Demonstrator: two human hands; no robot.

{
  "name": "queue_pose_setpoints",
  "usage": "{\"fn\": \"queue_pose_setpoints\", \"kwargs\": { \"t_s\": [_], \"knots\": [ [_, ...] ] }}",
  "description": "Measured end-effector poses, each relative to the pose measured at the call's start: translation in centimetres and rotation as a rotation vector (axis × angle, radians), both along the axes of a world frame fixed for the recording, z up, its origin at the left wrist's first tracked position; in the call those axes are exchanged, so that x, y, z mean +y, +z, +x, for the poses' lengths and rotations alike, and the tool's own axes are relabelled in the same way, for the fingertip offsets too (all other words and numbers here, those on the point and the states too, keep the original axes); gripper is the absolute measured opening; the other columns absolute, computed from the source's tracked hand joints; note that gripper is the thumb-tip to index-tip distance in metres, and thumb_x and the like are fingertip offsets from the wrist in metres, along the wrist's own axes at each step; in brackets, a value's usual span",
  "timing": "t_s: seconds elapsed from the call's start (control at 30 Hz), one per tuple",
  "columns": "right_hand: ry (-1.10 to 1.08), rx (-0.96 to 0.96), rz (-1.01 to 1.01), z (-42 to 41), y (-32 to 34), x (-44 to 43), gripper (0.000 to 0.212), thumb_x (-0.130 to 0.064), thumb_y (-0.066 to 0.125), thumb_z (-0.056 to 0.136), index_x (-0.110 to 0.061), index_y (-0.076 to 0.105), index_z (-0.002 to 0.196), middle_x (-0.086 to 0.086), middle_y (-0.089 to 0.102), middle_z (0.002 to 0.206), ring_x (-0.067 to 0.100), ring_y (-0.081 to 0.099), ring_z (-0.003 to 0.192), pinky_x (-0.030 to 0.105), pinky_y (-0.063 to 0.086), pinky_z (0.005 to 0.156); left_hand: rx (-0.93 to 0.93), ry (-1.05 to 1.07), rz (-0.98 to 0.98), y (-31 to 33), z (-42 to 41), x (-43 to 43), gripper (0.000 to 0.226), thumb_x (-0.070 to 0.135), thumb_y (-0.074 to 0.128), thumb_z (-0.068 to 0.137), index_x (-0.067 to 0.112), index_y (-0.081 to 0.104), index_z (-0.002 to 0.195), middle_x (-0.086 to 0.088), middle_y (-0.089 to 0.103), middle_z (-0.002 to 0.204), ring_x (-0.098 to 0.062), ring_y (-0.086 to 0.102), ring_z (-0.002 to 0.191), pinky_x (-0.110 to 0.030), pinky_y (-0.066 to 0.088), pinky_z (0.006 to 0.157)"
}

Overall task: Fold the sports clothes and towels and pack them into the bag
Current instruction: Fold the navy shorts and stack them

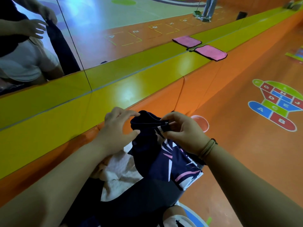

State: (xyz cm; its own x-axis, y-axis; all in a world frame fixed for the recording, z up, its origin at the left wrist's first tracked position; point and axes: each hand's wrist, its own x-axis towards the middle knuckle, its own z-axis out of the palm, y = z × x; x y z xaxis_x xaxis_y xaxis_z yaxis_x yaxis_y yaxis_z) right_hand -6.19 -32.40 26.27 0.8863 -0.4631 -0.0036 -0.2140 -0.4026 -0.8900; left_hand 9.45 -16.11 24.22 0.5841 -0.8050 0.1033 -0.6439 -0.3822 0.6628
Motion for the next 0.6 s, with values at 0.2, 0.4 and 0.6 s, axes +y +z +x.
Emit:
{"fn": "queue_pose_setpoints", "kwargs": {
  "t_s": [0.2,0.4,0.6],
  "knots": [
    [0.125,-0.074,0.175,-0.9,1.2,-1.5,0.038,0.021,0.056,0.079,-0.015,0.058,0.093,0.000,0.067,0.089,0.009,0.066,0.084,0.026,0.055,0.081,-0.197,-0.263,0.289,-0.7,1.9,0.7,0.061,0.077,0.064,0.057,0.041,0.057,0.105,0.015,0.021,0.120,-0.015,0.020,0.112,-0.029,0.030,0.095],
    [0.091,0.025,0.044,-2.4,0.4,-3.1,0.032,0.009,0.066,0.079,-0.017,0.058,0.095,-0.004,0.066,0.092,0.008,0.066,0.083,0.030,0.055,0.082,-0.212,-0.372,0.209,0.6,2.7,0.5,0.073,0.086,0.038,0.065,0.026,0.067,0.095,0.020,0.047,0.108,0.000,0.043,0.100,-0.021,0.042,0.083],
    [0.026,0.062,-0.060,-3.4,-1.0,-2.4,0.028,-0.006,0.068,0.081,-0.021,0.054,0.101,-0.002,0.064,0.095,0.005,0.065,0.081,0.024,0.055,0.078,-0.190,-0.389,0.218,0.8,1.5,-0.2,0.056,0.070,0.038,0.074,0.020,0.060,0.085,0.013,0.052,0.081,-0.005,0.051,0.077,-0.025,0.043,0.066]
  ]
}}
